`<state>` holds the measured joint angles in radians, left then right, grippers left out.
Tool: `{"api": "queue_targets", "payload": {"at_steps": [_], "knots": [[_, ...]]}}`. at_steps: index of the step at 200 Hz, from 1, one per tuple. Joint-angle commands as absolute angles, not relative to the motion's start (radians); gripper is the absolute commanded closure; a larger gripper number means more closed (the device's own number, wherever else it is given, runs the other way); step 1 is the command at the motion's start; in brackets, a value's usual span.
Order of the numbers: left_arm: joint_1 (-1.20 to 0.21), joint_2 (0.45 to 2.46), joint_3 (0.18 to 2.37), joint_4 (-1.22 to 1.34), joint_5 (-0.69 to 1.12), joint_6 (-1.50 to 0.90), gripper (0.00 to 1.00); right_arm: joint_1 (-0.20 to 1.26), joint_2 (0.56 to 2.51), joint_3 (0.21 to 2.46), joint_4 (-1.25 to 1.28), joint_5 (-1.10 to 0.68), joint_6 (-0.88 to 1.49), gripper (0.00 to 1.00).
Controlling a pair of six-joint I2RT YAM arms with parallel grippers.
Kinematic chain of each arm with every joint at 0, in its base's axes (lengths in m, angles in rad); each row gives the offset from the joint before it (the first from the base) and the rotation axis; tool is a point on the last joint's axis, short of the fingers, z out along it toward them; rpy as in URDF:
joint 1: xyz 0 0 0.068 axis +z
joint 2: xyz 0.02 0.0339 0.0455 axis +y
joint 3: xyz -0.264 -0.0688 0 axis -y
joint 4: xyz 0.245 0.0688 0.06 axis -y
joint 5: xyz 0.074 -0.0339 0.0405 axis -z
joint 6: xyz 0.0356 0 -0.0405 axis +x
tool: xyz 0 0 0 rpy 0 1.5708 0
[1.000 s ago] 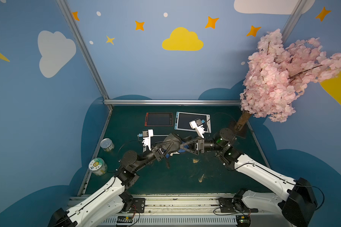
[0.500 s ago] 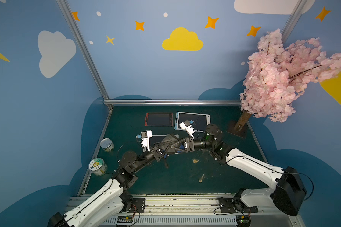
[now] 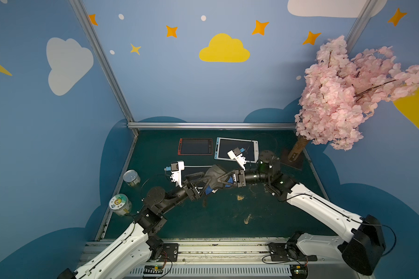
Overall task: Wipe the drawing tablet
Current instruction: Adjust the cleaning item, then wipe the dirt from the drawing tablet.
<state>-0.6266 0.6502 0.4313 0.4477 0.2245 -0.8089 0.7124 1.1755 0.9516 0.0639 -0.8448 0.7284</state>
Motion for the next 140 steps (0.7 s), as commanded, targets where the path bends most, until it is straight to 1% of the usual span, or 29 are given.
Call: {"api": "queue_targets", "payload": {"at_steps": [1,13,26,30,34,48,54,58,66,77,88,96,103,118,140], "knots": [[-0.621,0.605,0.472,0.243,0.094,-0.672,0.07,0.693,1.106,1.029,-0.251,-0.690,0.483,1.00],[-0.621,0.592,0.495,0.103,-0.014,-0.600,0.10,0.679,1.107,1.069,-0.377,-0.631,0.410,1.00],[-0.620,0.601,0.516,-0.037,-0.156,-0.542,0.18,0.676,1.135,1.118,-0.503,-0.540,0.338,1.00],[-0.623,0.608,0.519,-0.067,-0.193,-0.522,0.22,0.676,1.150,1.134,-0.537,-0.511,0.318,1.00],[-0.621,0.618,0.520,-0.090,-0.224,-0.499,0.29,0.678,1.167,1.150,-0.572,-0.479,0.298,1.00],[-0.621,0.679,0.519,-0.135,-0.296,-0.422,0.55,0.688,1.246,1.197,-0.666,-0.380,0.234,1.00],[-0.621,0.717,0.518,-0.144,-0.317,-0.393,0.61,0.693,1.284,1.215,-0.696,-0.340,0.213,1.00],[-0.621,0.746,0.520,-0.150,-0.336,-0.379,0.64,0.698,1.313,1.228,-0.713,-0.317,0.201,1.00],[-0.621,0.812,0.525,-0.161,-0.380,-0.359,0.64,0.709,1.376,1.252,-0.736,-0.288,0.173,1.00],[-0.621,0.900,0.527,-0.152,-0.444,-0.340,0.61,0.722,1.475,1.299,-0.763,-0.271,0.153,1.00],[-0.616,0.969,0.522,-0.127,-0.516,-0.346,0.52,0.736,1.585,1.367,-0.799,-0.252,0.144,1.00],[-0.606,1.007,0.514,-0.094,-0.536,-0.343,0.46,0.746,1.671,1.436,-0.842,-0.240,0.129,1.00],[-0.591,1.035,0.508,-0.066,-0.537,-0.343,0.44,0.749,1.752,1.512,-0.895,-0.231,0.120,1.00],[-0.536,1.094,0.508,-0.022,-0.488,-0.357,0.44,0.756,1.931,1.706,-1.022,-0.219,0.072,1.00],[-0.463,1.198,0.540,0.004,-0.421,-0.354,0.44,0.779,2.135,1.920,-1.115,-0.154,0.046,1.00]]}}
